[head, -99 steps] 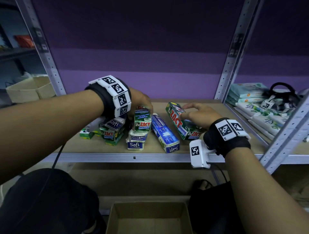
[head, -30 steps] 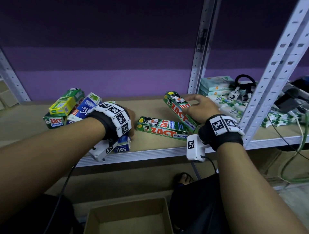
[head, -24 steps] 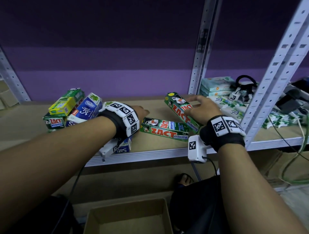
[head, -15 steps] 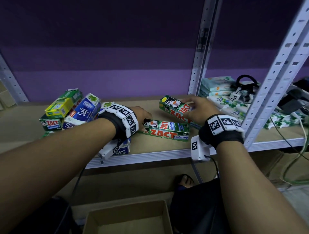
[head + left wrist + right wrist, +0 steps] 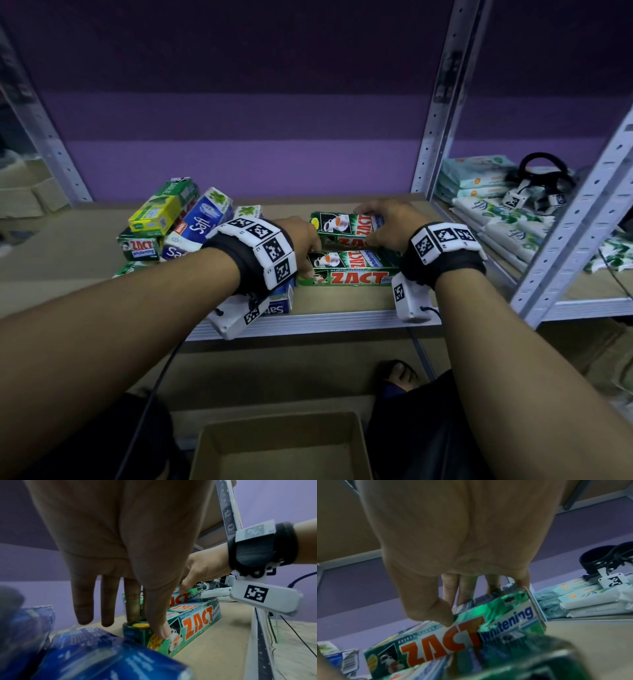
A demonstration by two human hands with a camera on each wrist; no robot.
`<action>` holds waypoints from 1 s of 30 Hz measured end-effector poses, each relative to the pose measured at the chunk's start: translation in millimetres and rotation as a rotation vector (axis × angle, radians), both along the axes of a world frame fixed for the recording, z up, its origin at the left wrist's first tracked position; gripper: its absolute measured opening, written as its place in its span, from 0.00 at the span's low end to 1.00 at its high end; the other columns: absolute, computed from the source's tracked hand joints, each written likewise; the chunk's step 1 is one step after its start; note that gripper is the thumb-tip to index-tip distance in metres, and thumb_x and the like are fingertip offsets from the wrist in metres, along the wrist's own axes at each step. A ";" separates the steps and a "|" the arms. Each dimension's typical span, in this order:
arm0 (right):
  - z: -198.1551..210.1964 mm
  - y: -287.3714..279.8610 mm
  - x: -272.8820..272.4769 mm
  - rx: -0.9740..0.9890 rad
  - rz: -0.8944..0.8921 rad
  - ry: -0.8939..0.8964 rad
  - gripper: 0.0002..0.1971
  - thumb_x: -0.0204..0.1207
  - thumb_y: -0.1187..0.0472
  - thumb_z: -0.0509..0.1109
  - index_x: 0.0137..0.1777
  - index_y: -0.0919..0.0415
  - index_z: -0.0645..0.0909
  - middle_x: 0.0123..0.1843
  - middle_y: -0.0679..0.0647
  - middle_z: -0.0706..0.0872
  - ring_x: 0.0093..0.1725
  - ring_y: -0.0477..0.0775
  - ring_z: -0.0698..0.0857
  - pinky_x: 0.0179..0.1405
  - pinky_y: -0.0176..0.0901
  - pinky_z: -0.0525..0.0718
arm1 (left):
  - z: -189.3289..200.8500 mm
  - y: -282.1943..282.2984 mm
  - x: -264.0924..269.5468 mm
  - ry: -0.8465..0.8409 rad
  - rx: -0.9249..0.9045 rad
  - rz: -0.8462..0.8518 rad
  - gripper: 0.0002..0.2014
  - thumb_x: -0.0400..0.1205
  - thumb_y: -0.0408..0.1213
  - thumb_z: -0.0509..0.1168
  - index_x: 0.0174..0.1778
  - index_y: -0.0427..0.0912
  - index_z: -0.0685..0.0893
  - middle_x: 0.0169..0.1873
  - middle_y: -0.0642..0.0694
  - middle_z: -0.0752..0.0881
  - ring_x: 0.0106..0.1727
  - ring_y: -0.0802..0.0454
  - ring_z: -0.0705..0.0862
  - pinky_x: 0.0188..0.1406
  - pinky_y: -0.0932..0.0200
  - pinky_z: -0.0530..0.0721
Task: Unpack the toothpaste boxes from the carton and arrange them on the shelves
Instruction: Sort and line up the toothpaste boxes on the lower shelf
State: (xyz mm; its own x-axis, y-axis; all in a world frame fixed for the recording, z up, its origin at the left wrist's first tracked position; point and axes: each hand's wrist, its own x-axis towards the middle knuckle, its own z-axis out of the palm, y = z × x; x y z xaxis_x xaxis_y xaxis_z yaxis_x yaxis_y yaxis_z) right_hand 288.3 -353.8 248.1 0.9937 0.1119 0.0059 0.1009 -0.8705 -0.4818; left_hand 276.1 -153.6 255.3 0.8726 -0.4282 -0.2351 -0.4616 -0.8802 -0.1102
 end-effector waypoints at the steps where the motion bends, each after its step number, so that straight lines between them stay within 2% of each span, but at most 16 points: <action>1: -0.6 2.4 2.0 -0.007 0.015 0.015 0.29 0.72 0.63 0.79 0.72 0.46 0.77 0.63 0.48 0.86 0.56 0.50 0.85 0.60 0.47 0.84 | -0.6 1.1 0.4 -0.005 0.005 0.018 0.24 0.79 0.50 0.73 0.70 0.45 0.83 0.63 0.46 0.85 0.63 0.46 0.83 0.62 0.50 0.83; 4: -2.4 7.3 6.3 -0.029 0.051 0.067 0.28 0.71 0.65 0.80 0.71 0.49 0.79 0.65 0.50 0.85 0.56 0.50 0.84 0.55 0.40 0.82 | -0.7 3.5 0.3 -0.025 -0.016 0.082 0.25 0.76 0.51 0.75 0.65 0.42 0.85 0.60 0.44 0.87 0.60 0.45 0.85 0.59 0.49 0.86; 9: -3.6 7.3 8.4 0.003 0.069 0.152 0.27 0.72 0.67 0.78 0.70 0.51 0.81 0.67 0.51 0.85 0.58 0.52 0.85 0.51 0.40 0.81 | 0.4 6.2 -2.6 -0.029 -0.049 0.118 0.27 0.75 0.50 0.77 0.68 0.45 0.82 0.61 0.46 0.86 0.60 0.46 0.84 0.61 0.48 0.85; 12: -4.5 7.1 8.0 0.000 0.080 0.171 0.25 0.73 0.68 0.76 0.69 0.50 0.81 0.64 0.49 0.86 0.53 0.49 0.86 0.42 0.35 0.80 | 0.1 6.8 -4.7 -0.019 -0.068 0.133 0.29 0.74 0.50 0.77 0.69 0.44 0.80 0.61 0.46 0.86 0.60 0.46 0.85 0.61 0.47 0.85; 15: -4.3 7.2 6.5 0.010 0.089 0.185 0.18 0.75 0.68 0.74 0.61 0.49 0.87 0.59 0.48 0.88 0.43 0.41 0.87 0.32 0.31 0.80 | 1.8 6.5 -6.4 -0.011 -0.070 0.131 0.30 0.74 0.50 0.77 0.71 0.44 0.79 0.61 0.47 0.86 0.58 0.47 0.85 0.61 0.48 0.85; 17: -3.6 8.3 4.2 0.002 0.095 0.183 0.17 0.77 0.69 0.72 0.60 0.48 0.88 0.58 0.47 0.89 0.42 0.40 0.86 0.30 0.29 0.80 | 2.2 6.6 -7.5 -0.004 -0.058 0.129 0.28 0.76 0.50 0.76 0.70 0.44 0.81 0.61 0.46 0.86 0.55 0.48 0.85 0.60 0.49 0.85; 20: -2.4 11.1 -2.0 -0.041 0.093 0.150 0.18 0.78 0.67 0.69 0.63 0.46 0.87 0.60 0.45 0.87 0.47 0.43 0.84 0.39 0.32 0.79 | 0.2 6.2 -9.9 -0.013 -0.036 0.115 0.28 0.78 0.51 0.73 0.72 0.44 0.80 0.62 0.44 0.84 0.62 0.45 0.83 0.64 0.48 0.83; 22: 0.1 13.4 -8.6 -0.084 0.084 0.130 0.16 0.78 0.60 0.72 0.64 0.44 0.86 0.59 0.43 0.85 0.50 0.44 0.82 0.47 0.35 0.76 | -0.7 6.5 -11.6 -0.032 -0.035 0.106 0.28 0.79 0.51 0.72 0.73 0.44 0.79 0.65 0.43 0.81 0.65 0.43 0.81 0.65 0.48 0.81; 25: 3.6 19.6 -20.2 -0.146 0.119 0.162 0.22 0.74 0.51 0.78 0.68 0.45 0.84 0.60 0.43 0.83 0.49 0.44 0.82 0.49 0.38 0.76 | -0.8 7.8 -13.6 -0.037 -0.052 0.110 0.29 0.79 0.51 0.72 0.75 0.45 0.77 0.67 0.43 0.79 0.67 0.44 0.79 0.67 0.49 0.80; 27: 3.5 26.1 -26.9 -0.240 0.132 0.170 0.28 0.72 0.50 0.80 0.73 0.47 0.80 0.69 0.47 0.82 0.58 0.49 0.83 0.55 0.41 0.78 | -0.8 8.5 -13.5 -0.027 -0.059 0.117 0.29 0.80 0.50 0.72 0.76 0.44 0.77 0.68 0.44 0.80 0.68 0.44 0.79 0.68 0.49 0.80; 29: 1.4 32.9 -30.2 -0.352 0.127 0.156 0.34 0.71 0.53 0.80 0.78 0.48 0.75 0.76 0.48 0.77 0.70 0.53 0.78 0.65 0.45 0.75 | -0.7 8.1 -13.8 -0.021 -0.057 0.131 0.29 0.80 0.50 0.71 0.76 0.45 0.76 0.69 0.44 0.81 0.69 0.44 0.79 0.68 0.48 0.80; 30: 1.1 35.7 -31.0 -0.377 0.118 0.157 0.35 0.72 0.56 0.80 0.79 0.48 0.74 0.78 0.48 0.75 0.73 0.54 0.77 0.68 0.45 0.75 | -0.5 7.7 -13.9 -0.021 -0.052 0.138 0.29 0.80 0.50 0.71 0.76 0.45 0.77 0.68 0.44 0.82 0.68 0.44 0.80 0.67 0.48 0.81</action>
